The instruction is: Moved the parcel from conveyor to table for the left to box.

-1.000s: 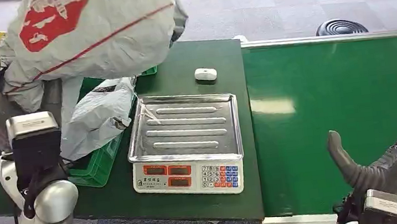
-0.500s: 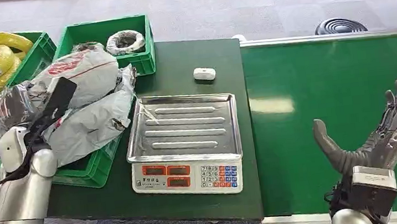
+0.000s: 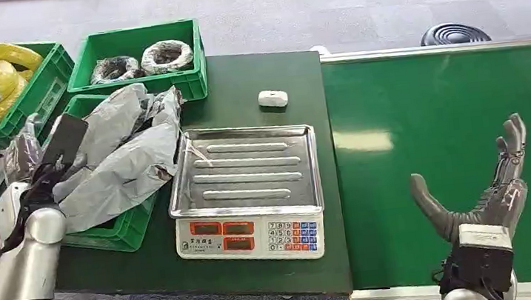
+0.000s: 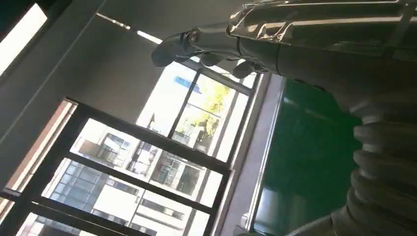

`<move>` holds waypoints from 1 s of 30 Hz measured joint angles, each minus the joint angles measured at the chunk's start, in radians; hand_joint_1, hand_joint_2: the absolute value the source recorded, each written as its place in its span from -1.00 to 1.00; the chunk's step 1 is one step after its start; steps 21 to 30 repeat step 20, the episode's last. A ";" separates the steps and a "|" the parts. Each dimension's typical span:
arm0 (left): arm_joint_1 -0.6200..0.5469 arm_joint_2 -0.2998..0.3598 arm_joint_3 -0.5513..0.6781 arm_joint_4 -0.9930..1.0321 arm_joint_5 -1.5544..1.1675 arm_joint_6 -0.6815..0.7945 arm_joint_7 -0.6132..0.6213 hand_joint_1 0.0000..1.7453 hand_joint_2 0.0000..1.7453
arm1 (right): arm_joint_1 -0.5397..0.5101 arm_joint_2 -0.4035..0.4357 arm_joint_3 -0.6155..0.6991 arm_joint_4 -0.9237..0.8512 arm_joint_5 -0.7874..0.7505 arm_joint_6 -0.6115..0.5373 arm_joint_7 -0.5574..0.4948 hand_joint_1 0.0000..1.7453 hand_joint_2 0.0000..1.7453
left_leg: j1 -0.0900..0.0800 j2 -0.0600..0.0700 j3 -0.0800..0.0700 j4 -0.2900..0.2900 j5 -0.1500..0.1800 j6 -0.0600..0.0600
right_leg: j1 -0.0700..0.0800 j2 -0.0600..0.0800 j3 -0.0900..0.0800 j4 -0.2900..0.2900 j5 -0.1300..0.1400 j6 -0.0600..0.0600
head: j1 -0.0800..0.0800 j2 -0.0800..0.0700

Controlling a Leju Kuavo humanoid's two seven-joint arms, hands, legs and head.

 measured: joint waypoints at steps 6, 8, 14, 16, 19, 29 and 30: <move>0.029 -0.011 0.018 -0.131 0.112 0.062 -0.099 -1.00 1.00 | 0.038 0.004 0.000 0.006 0.007 0.014 0.001 -1.00 1.00 | 0.000 -0.001 0.000 0.000 0.000 0.000 | 0.000 0.000 0.000 0.000 0.000 0.000 | 0.000 0.000; 0.048 -0.013 0.022 -0.188 0.164 0.095 -0.149 -1.00 1.00 | 0.052 0.004 0.000 0.011 0.007 0.023 0.001 -1.00 1.00 | 0.000 0.000 0.000 0.000 0.000 0.000 | 0.000 0.000 0.000 0.000 0.000 0.000 | 0.000 0.000; 0.170 -0.019 0.042 -0.414 0.382 0.158 -0.346 -1.00 1.00 | 0.099 0.000 0.013 0.029 -0.039 0.051 0.001 -1.00 1.00 | 0.000 0.000 -0.001 0.000 -0.001 0.000 | 0.000 0.000 0.000 0.000 -0.001 0.000 | 0.000 0.000; 0.269 -0.026 0.043 -0.504 0.537 0.138 -0.464 -1.00 1.00 | 0.124 -0.004 0.016 0.035 -0.080 0.055 0.002 -1.00 1.00 | 0.000 0.002 0.000 -0.001 -0.003 0.000 | 0.000 0.000 0.000 0.000 -0.001 0.000 | -0.001 0.000; 0.455 -0.048 0.031 -0.610 0.682 0.115 -0.609 -1.00 1.00 | 0.174 -0.011 0.020 0.043 -0.133 0.055 -0.006 -1.00 1.00 | 0.000 0.002 0.000 -0.001 -0.004 0.000 | 0.000 0.001 -0.001 -0.001 -0.002 0.000 | 0.000 0.000; 0.515 -0.055 0.026 -0.631 0.708 0.103 -0.633 -1.00 1.00 | 0.188 -0.012 0.021 0.044 -0.143 0.051 -0.011 -1.00 1.00 | -0.001 0.002 0.000 -0.001 -0.005 0.000 | -0.001 0.001 -0.001 -0.001 -0.003 0.001 | 0.000 0.000; 0.515 -0.055 0.026 -0.631 0.708 0.103 -0.633 -1.00 1.00 | 0.188 -0.012 0.021 0.044 -0.143 0.051 -0.011 -1.00 1.00 | -0.001 0.002 0.000 -0.001 -0.005 0.000 | -0.001 0.001 -0.001 -0.001 -0.003 0.001 | 0.000 0.000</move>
